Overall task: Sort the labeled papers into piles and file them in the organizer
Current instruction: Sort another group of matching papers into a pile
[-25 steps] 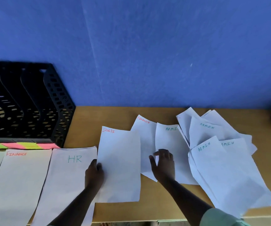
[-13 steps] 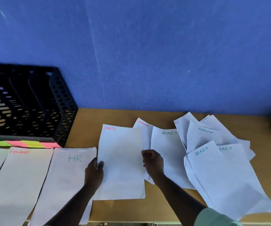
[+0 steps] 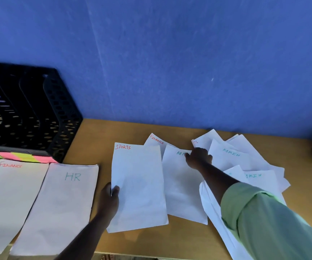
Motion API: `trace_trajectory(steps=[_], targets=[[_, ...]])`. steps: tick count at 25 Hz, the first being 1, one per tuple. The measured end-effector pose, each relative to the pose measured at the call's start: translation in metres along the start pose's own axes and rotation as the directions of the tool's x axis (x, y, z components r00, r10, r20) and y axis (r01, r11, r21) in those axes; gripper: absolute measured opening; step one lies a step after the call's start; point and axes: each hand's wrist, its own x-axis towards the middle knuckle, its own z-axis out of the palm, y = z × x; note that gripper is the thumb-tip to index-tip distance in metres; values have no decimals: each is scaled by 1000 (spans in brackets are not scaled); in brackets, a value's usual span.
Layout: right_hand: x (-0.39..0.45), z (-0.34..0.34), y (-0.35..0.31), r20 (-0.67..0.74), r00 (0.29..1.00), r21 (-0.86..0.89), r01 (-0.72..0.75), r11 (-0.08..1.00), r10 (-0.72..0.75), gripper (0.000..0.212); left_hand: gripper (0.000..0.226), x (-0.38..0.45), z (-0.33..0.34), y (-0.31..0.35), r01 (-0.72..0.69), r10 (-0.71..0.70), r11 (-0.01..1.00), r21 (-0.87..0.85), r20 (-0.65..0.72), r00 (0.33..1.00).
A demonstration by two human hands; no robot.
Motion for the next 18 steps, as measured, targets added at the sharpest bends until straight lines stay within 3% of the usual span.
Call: trace_trajectory(steps=[3,6,10,13,16,18], targets=[[-4,9,-7,-235,971,12,54,998,-49,47,19,-4,4,1,11,-11,1000,-11,3,1000],[-17,15,-15,-453,883,56,170,984,-127,41,16,-4,7,5,5,-4,999,-47,22,1000],[-20,3,-17,-651,756,166,227,960,-66,25,19,6,10,10,7,-4,997,-71,41,999],[-16,-10,-8,-606,791,366,187,912,81,22,16,12,9,11,-1,7,997,-81,65,998],[-15,-17,-4,-409,855,640,18,769,320,54,15,16,3,7,-24,32,996,-82,93,995],[-13,-18,-2,-326,862,719,-39,694,387,51,17,20,-1,2,-20,26,998,-62,100,995]])
